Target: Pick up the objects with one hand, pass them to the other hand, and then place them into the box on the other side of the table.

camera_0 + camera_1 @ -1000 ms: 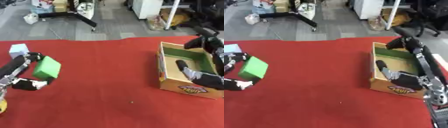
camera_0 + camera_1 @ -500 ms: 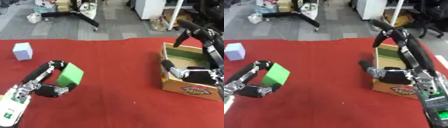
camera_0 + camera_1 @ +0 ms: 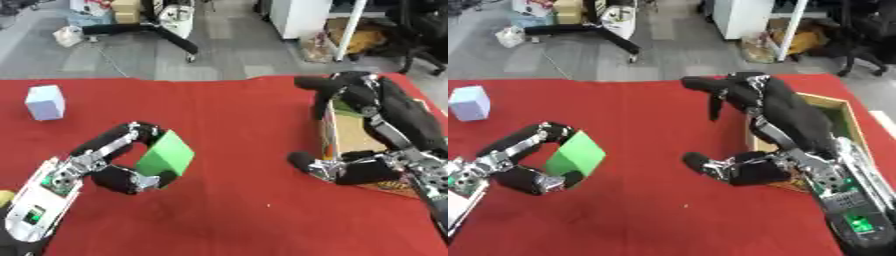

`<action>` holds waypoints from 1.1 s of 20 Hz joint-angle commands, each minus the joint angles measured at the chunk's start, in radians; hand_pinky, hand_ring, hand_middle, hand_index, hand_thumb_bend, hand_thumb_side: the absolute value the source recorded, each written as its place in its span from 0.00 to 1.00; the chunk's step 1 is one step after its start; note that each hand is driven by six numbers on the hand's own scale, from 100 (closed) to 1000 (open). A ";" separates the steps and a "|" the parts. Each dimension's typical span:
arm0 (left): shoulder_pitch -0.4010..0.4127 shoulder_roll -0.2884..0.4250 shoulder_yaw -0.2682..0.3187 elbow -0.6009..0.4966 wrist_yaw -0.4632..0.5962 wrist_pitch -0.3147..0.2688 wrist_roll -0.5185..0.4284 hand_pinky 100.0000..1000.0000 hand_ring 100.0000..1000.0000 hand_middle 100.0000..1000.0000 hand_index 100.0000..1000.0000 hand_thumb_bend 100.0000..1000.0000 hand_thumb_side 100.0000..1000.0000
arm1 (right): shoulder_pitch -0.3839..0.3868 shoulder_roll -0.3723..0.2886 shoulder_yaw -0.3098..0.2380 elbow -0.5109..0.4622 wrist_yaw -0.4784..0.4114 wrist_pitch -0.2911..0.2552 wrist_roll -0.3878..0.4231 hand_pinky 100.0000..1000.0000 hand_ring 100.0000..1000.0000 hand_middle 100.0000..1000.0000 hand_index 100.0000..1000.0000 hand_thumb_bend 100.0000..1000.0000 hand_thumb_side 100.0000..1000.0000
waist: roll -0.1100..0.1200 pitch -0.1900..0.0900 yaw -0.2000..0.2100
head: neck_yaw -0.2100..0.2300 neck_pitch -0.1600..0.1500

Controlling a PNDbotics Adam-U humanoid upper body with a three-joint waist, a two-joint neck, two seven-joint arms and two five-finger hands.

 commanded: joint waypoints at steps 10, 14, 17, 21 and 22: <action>-0.130 0.054 -0.063 -0.047 0.181 0.129 -0.177 0.67 0.66 0.58 0.66 0.26 0.49 | -0.075 -0.036 0.057 -0.021 0.021 -0.098 0.131 0.47 0.40 0.35 0.92 0.34 0.21 | -0.006 -0.020 0.002 | -0.016 0.009; -0.152 0.068 -0.068 -0.052 0.244 0.169 -0.240 0.68 0.67 0.59 0.66 0.26 0.49 | -0.087 -0.033 0.056 -0.021 0.029 -0.113 0.163 0.47 0.40 0.29 0.93 0.35 0.21 | -0.005 -0.021 0.002 | -0.020 0.013; -0.174 0.079 -0.072 -0.055 0.293 0.196 -0.289 0.68 0.67 0.59 0.66 0.27 0.49 | -0.095 -0.028 0.062 -0.021 0.037 -0.121 0.184 0.47 0.37 0.29 0.93 0.36 0.21 | -0.003 -0.022 0.004 | -0.022 0.014; -0.198 0.089 -0.066 -0.062 0.360 0.222 -0.356 0.68 0.67 0.59 0.67 0.27 0.49 | -0.103 -0.020 0.069 -0.021 0.032 -0.121 0.210 0.47 0.36 0.29 0.93 0.37 0.21 | -0.002 -0.023 0.006 | -0.026 0.017; -0.203 0.091 -0.064 -0.064 0.374 0.226 -0.366 0.68 0.67 0.59 0.67 0.27 0.49 | -0.104 -0.018 0.070 -0.021 0.031 -0.121 0.220 0.47 0.35 0.29 0.93 0.37 0.21 | -0.002 -0.023 0.006 | -0.026 0.018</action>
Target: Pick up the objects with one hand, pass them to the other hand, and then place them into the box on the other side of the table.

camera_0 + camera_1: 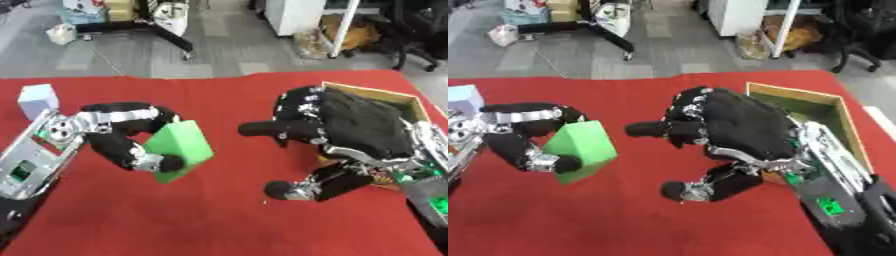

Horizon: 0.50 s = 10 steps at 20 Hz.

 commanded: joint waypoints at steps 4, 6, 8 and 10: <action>-0.043 0.026 0.006 -0.027 0.052 0.014 -0.041 0.69 0.67 0.59 0.67 0.28 0.49 | -0.031 0.005 0.003 -0.021 -0.004 -0.002 0.072 0.48 0.31 0.31 0.93 0.37 0.21 | -0.002 -0.023 0.000 | -0.003 0.008; -0.047 0.021 0.006 -0.028 0.049 0.011 -0.041 0.69 0.67 0.59 0.67 0.28 0.49 | -0.039 0.012 0.007 -0.021 -0.010 -0.004 0.098 0.48 0.31 0.32 0.93 0.36 0.21 | -0.002 -0.023 0.000 | -0.003 0.008; -0.052 0.017 0.009 -0.027 0.045 0.006 -0.042 0.69 0.67 0.59 0.67 0.28 0.49 | -0.046 0.017 0.015 -0.021 -0.017 -0.011 0.124 0.48 0.32 0.32 0.93 0.36 0.21 | -0.002 -0.023 0.000 | -0.004 0.008; -0.058 0.013 0.015 -0.023 0.042 0.000 -0.041 0.69 0.67 0.59 0.67 0.28 0.49 | -0.049 0.018 0.025 -0.021 -0.025 -0.020 0.151 0.48 0.33 0.33 0.93 0.35 0.22 | -0.003 -0.023 0.000 | -0.004 0.008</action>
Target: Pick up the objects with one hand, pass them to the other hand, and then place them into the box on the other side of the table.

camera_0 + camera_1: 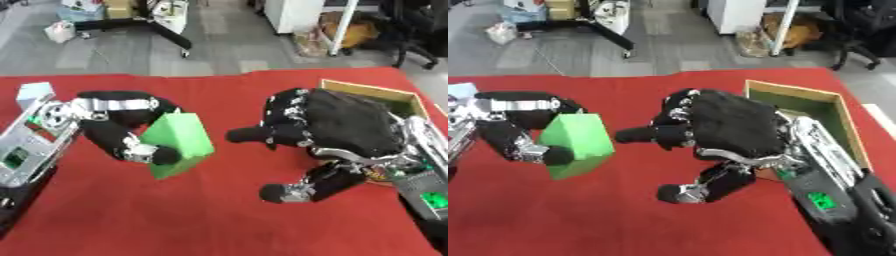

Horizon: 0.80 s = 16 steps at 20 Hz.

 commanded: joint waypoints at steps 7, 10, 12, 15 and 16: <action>-0.028 0.004 -0.003 -0.012 0.003 -0.013 -0.001 0.69 0.68 0.60 0.67 0.28 0.48 | -0.028 -0.004 -0.017 -0.021 -0.025 -0.002 0.072 0.49 0.34 0.34 0.93 0.36 0.22 | -0.002 -0.023 -0.005 | -0.001 0.003; -0.027 0.008 -0.020 -0.017 0.000 -0.011 -0.002 0.69 0.68 0.60 0.67 0.28 0.48 | -0.033 -0.001 -0.028 -0.021 -0.002 0.017 0.057 0.48 0.33 0.33 0.93 0.35 0.22 | 0.001 -0.023 -0.005 | 0.000 0.002; -0.028 0.011 -0.031 -0.019 -0.007 -0.014 -0.002 0.69 0.68 0.60 0.67 0.28 0.48 | -0.037 0.001 -0.037 -0.021 0.024 0.039 0.039 0.48 0.33 0.33 0.93 0.35 0.22 | 0.003 -0.023 -0.006 | 0.000 0.002; -0.030 0.014 -0.046 -0.016 -0.020 -0.017 -0.002 0.70 0.68 0.60 0.67 0.29 0.48 | -0.040 0.005 -0.034 -0.021 0.069 0.074 0.023 0.49 0.33 0.33 0.94 0.35 0.22 | 0.004 -0.024 -0.006 | -0.002 0.001; -0.031 0.015 -0.053 -0.014 -0.026 -0.016 -0.002 0.70 0.68 0.60 0.68 0.29 0.48 | -0.040 0.006 -0.032 -0.021 0.083 0.086 0.021 0.49 0.33 0.33 0.94 0.34 0.22 | 0.005 -0.024 -0.006 | -0.002 0.002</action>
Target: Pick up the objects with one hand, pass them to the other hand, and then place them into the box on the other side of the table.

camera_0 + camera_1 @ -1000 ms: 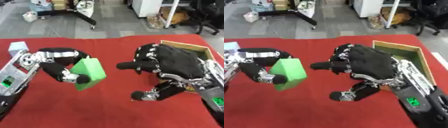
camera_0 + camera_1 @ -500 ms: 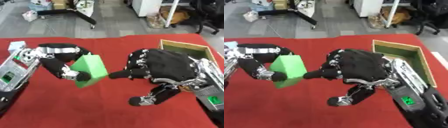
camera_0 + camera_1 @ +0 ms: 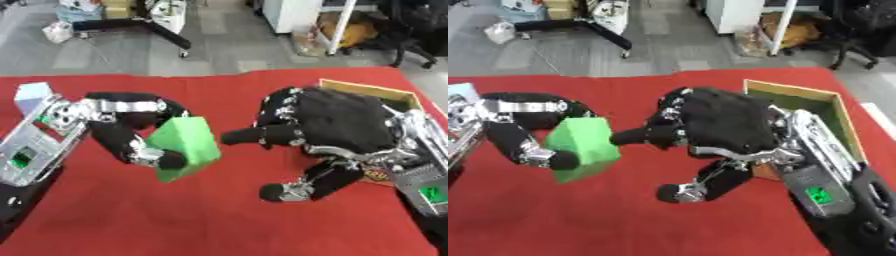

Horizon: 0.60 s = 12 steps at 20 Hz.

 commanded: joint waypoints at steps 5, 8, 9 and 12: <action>-0.032 0.023 -0.031 -0.009 -0.025 0.002 0.000 0.70 0.68 0.60 0.68 0.29 0.47 | -0.020 0.001 0.007 -0.021 0.107 0.079 -0.014 0.49 0.34 0.34 0.94 0.35 0.22 | 0.005 -0.025 0.001 | -0.003 0.003; -0.038 0.018 -0.045 -0.006 -0.031 0.003 0.000 0.70 0.68 0.60 0.68 0.30 0.47 | -0.023 0.012 0.022 -0.021 0.140 0.105 -0.018 0.49 0.34 0.33 0.94 0.35 0.22 | 0.006 -0.026 0.003 | -0.004 0.005; -0.040 0.016 -0.047 -0.004 -0.033 0.003 0.000 0.70 0.68 0.60 0.68 0.30 0.47 | -0.025 0.016 0.027 -0.021 0.147 0.110 -0.018 0.49 0.33 0.33 0.94 0.35 0.22 | 0.006 -0.026 0.004 | -0.005 0.005; -0.047 0.004 -0.055 0.001 -0.045 -0.001 0.000 0.70 0.68 0.60 0.68 0.30 0.46 | -0.033 0.030 0.041 -0.021 0.159 0.116 -0.012 0.49 0.34 0.33 0.94 0.36 0.22 | 0.007 -0.026 0.005 | -0.005 0.006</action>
